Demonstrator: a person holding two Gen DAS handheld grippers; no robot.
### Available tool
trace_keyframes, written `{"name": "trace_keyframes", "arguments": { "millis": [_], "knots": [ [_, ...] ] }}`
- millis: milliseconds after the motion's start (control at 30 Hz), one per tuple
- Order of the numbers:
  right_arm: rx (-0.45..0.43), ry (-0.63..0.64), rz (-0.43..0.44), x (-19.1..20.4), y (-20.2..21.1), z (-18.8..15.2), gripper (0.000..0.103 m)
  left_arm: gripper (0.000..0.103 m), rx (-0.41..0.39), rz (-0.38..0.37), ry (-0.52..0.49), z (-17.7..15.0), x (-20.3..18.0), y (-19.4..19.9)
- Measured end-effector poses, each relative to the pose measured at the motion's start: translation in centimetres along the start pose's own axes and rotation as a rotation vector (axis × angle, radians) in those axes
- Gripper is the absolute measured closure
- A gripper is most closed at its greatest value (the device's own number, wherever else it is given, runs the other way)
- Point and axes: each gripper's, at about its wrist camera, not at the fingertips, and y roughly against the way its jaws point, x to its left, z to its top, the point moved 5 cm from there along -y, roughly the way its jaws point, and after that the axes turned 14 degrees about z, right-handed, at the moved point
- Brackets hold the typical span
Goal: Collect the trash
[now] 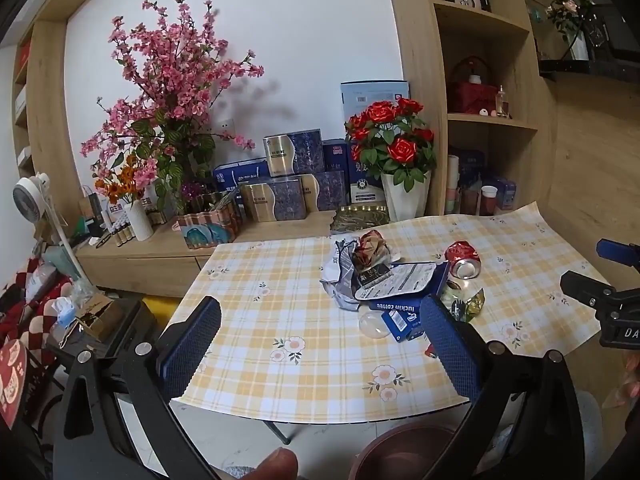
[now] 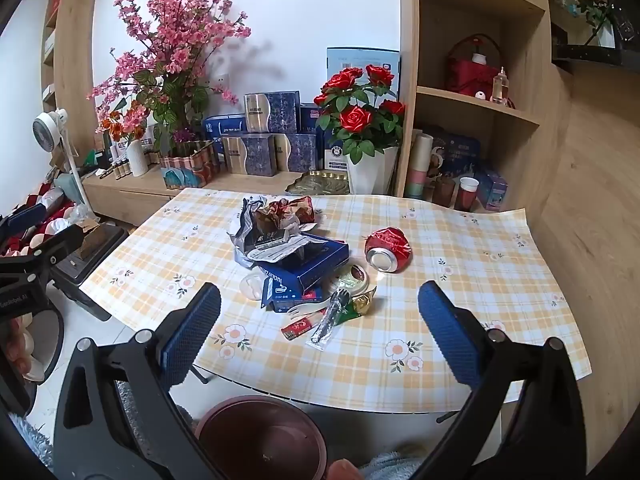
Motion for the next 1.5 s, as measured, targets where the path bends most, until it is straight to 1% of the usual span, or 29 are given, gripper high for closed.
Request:
{"name": "trace_keyframes", "arguments": {
  "millis": [1500],
  "knots": [
    [0.014, -0.003, 0.001, -0.13, -0.3, -0.11, 0.006, 0.005, 0.0, 0.002, -0.002, 0.42, -0.58, 0.1]
  ]
}}
